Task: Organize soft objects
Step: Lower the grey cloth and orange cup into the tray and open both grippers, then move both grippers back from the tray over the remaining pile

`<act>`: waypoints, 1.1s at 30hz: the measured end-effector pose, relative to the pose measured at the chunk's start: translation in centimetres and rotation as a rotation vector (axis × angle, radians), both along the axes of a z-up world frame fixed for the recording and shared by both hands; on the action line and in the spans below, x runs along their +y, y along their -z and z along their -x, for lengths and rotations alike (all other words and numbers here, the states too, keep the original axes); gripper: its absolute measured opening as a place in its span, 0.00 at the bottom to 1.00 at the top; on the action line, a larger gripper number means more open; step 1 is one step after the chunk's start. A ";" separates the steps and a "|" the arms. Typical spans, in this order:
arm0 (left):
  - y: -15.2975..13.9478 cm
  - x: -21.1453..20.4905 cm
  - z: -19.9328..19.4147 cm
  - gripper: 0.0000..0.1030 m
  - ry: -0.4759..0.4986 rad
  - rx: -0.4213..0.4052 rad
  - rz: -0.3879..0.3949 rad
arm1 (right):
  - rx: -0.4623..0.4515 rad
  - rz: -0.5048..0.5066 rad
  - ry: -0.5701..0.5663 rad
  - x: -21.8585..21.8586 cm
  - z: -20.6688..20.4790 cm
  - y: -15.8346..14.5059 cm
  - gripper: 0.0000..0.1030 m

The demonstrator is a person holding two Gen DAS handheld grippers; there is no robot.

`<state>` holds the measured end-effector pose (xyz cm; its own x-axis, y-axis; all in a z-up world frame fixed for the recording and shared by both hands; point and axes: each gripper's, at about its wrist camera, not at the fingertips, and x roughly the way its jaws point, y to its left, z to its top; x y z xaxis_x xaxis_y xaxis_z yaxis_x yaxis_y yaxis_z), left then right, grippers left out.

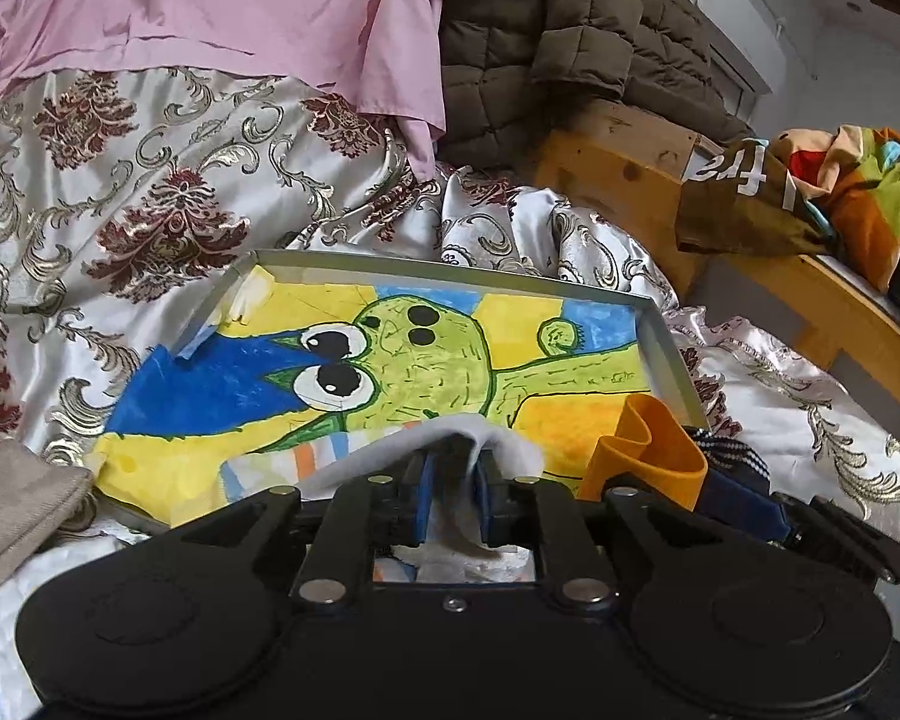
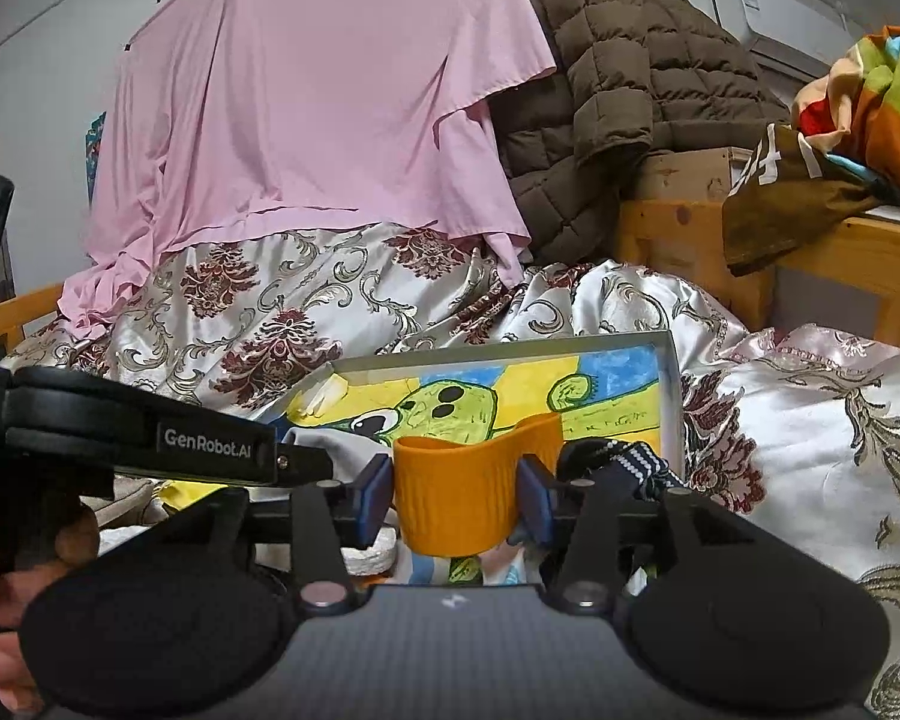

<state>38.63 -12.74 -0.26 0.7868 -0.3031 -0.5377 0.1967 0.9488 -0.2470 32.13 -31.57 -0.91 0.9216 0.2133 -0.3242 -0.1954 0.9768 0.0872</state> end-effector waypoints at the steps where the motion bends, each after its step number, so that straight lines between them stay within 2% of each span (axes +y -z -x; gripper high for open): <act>1: -0.1 0.0 0.1 0.16 -0.001 -0.002 -0.007 | 0.000 0.001 -0.001 0.0 0.0 0.0 0.49; 5: -0.6 0.4 0.6 0.21 -0.011 -0.006 -0.020 | -0.006 0.004 0.000 0.0 0.2 -0.2 0.49; 8: -1.0 0.7 1.2 0.22 -0.023 -0.010 -0.021 | -0.015 0.003 -0.003 0.0 0.6 -0.6 0.53; 19: -3.1 2.2 5.4 0.54 -0.097 -0.110 -0.053 | -0.055 -0.018 0.001 -0.2 2.5 -2.4 0.71; 22: -3.7 3.1 6.6 0.60 -0.121 -0.124 -0.049 | -0.060 -0.033 0.003 -0.4 3.2 -3.0 0.80; 27: -4.5 4.4 8.9 0.77 -0.152 -0.151 -0.051 | -0.068 -0.053 0.002 -0.6 4.6 -3.8 0.91; 31: -5.1 5.1 10.6 0.82 -0.160 -0.160 -0.051 | -0.076 -0.068 0.010 -0.7 5.8 -4.4 0.97; 33: -5.3 5.4 11.6 0.89 -0.165 -0.166 -0.048 | -0.083 -0.071 0.011 -0.7 6.5 -4.8 1.00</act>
